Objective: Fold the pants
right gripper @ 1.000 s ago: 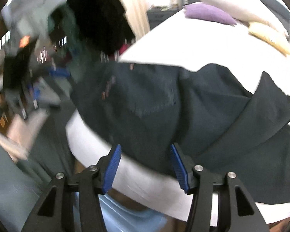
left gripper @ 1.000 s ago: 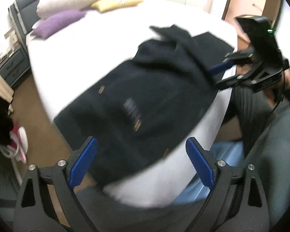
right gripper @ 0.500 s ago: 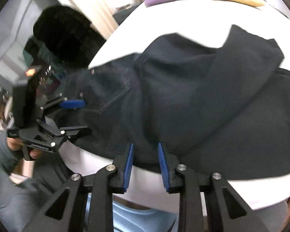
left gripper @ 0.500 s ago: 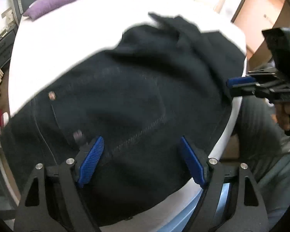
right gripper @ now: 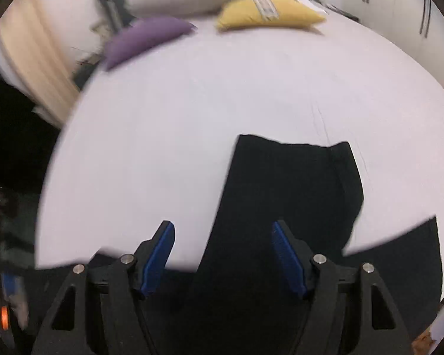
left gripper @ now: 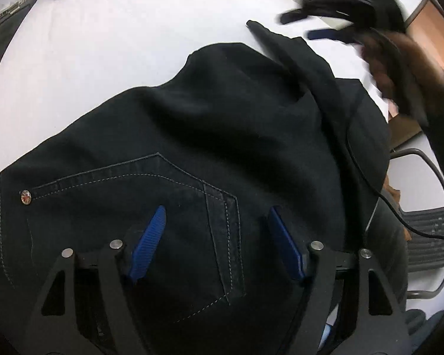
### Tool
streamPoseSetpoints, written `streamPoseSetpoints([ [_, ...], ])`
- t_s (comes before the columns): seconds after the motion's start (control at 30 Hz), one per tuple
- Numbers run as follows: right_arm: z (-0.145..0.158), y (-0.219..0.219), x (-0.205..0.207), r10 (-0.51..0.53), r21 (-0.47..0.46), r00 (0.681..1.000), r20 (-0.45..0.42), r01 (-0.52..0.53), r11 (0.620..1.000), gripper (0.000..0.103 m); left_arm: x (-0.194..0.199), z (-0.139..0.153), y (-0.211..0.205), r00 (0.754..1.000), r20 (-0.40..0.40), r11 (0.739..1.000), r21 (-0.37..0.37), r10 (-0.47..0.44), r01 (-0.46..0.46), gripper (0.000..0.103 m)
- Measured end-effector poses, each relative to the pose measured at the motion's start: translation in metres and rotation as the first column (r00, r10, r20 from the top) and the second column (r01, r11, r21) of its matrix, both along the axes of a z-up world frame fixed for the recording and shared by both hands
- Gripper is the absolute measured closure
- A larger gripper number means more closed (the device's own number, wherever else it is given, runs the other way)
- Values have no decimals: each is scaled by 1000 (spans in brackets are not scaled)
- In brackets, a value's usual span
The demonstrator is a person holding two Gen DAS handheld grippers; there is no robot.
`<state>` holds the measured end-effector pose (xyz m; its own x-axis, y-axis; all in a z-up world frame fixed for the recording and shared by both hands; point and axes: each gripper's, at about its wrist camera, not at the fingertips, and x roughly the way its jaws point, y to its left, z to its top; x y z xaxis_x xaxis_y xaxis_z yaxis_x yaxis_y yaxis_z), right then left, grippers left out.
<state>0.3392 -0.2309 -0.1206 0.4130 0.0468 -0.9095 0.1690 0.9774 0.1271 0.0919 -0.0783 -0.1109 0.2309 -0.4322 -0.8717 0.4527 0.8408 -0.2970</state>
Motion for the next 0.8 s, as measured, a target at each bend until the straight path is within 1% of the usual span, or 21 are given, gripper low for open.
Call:
streamPoseSetpoints([
  [0.03,-10,-1,13,-3,-10,1000,-18,3,1000,32,0,-1,0,1000,1,1000,-3,3,-3,33],
  [0.07,-19,-2,25,-12,-42,999,-39,11,999,32,1,-2,0,1000,-2,1000,-10,8,-8,33],
  [0.13,-44,-3,44,-65,-143,991,-118,48,989,32,-1,-6,3,1000,-3,1000,-15,8,-8,33],
  [0.17,-53,-5,48,-85,-159,986,-143,61,985,32,0,-6,3,1000,-2,1000,-16,6,-6,33],
  [0.2,-64,-9,51,-103,-152,980,-169,78,985,32,0,-6,2,1000,1,1000,-14,3,-3,33],
  [0.23,-68,-11,52,-114,-137,979,-169,92,986,31,1,-6,1,1000,4,1000,-12,0,0,33],
  [0.27,-69,-13,50,-121,-127,981,-153,102,987,30,1,-7,0,1000,8,1000,-10,-2,2,33],
  [0.3,-69,-13,49,-113,-128,984,-139,95,987,31,-10,-4,10,1000,14,1000,-9,-3,3,33],
  [0.33,-67,-12,47,-98,-123,987,-126,82,989,39,-18,-1,21,1000,17,1000,-8,-2,3,33],
  [0.37,-66,-13,46,-87,-116,989,-117,74,991,54,-20,-1,22,1000,20,1000,-5,-2,2,33],
  [0.4,-65,-15,44,-83,-112,990,-115,71,991,63,-22,-1,20,1000,23,1000,-2,-1,1,33],
  [0.43,-63,-19,42,-87,-95,990,-113,77,993,78,-24,-1,18,1000,24,1000,1,0,0,33],
  [0.47,-62,-25,39,-96,-64,989,-112,89,994,91,-24,-1,17,1000,24,1000,2,1,-1,33],
  [0.5,-60,-33,36,-109,-40,988,-108,106,994,94,-25,-1,17,1000,23,1000,3,3,-3,33],
  [0.57,-53,-44,25,-129,6,988,-79,130,991,96,-26,0,16,1000,21,1000,3,5,-6,33],
  [0.67,-26,-56,-6,-164,79,986,17,162,984,96,-22,1,16,1000,11,1000,-3,14,-14,33],
  [0.7,-15,-64,-20,-182,107,981,63,174,979,96,-22,1,16,1000,8,1000,-5,18,-18,33],
  [0.77,7,-83,-57,-234,183,960,157,204,962,96,-20,2,17,1000,0,1000,-8,30,-30,33],
  [0.8,17,-96,-81,-276,221,940,201,231,947,96,-18,2,17,999,-3,999,-8,35,-35,33],
])
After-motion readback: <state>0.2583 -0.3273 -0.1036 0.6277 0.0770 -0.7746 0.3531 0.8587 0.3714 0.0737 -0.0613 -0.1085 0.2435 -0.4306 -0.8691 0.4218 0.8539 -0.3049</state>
